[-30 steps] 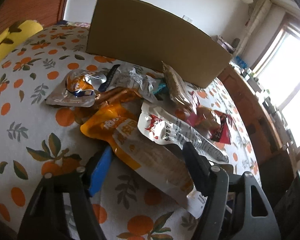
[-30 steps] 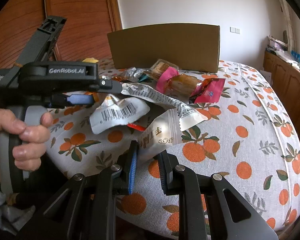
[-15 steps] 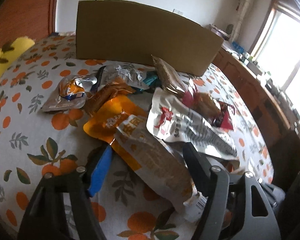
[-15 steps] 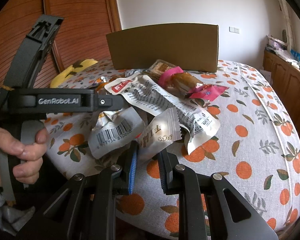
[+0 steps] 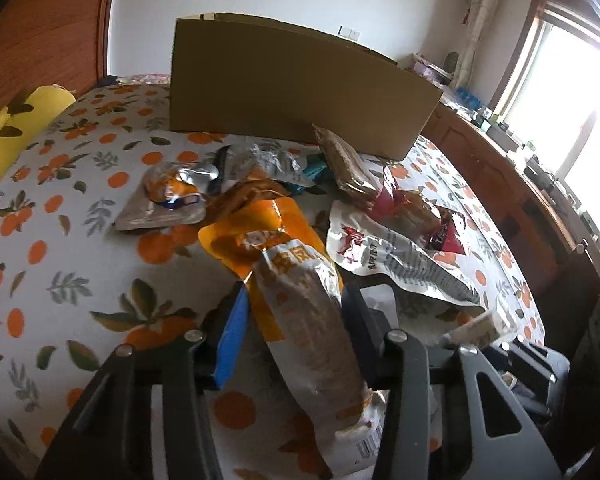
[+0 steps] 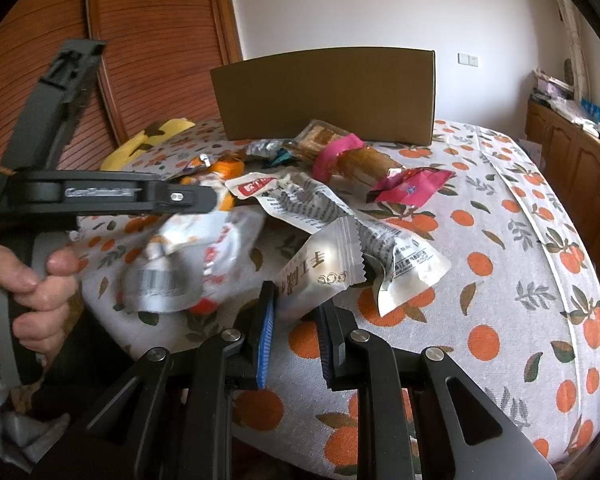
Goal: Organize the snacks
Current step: 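Close the left gripper on the orange-and-white bag and lift it, then carry the orange-and-white bag into the cardboard box and open the left gripper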
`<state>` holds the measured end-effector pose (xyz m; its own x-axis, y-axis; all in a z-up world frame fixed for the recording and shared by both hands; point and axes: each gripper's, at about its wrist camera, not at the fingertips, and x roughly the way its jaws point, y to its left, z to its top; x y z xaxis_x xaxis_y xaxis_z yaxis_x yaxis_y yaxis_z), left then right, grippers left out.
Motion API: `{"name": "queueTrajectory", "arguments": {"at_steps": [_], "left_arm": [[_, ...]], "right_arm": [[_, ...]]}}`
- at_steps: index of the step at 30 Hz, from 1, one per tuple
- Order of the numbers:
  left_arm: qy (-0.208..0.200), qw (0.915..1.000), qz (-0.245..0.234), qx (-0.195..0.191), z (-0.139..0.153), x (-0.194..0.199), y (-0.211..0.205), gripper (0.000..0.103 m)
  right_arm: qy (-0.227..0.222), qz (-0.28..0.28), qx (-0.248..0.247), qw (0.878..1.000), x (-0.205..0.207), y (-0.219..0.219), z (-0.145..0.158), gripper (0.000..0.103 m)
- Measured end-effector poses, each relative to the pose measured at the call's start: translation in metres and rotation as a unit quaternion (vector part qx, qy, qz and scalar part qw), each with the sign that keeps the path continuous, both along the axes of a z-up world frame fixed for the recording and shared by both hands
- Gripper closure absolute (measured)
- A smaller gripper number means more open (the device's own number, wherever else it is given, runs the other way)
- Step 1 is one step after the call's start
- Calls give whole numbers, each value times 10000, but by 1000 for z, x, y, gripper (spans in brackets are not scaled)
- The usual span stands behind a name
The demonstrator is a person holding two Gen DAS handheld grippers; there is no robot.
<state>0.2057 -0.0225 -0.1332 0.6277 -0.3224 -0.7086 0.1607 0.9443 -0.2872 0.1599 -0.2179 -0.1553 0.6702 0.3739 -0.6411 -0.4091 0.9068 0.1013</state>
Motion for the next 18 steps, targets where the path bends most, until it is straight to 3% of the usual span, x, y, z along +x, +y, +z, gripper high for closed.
{"name": "queueTrajectory", "arguments": {"at_steps": [18], "left_arm": [[-818, 9962, 71, -307, 29, -9, 25, 65]], "right_arm": [[-153, 16, 57, 9999, 3, -1, 17, 91]]}}
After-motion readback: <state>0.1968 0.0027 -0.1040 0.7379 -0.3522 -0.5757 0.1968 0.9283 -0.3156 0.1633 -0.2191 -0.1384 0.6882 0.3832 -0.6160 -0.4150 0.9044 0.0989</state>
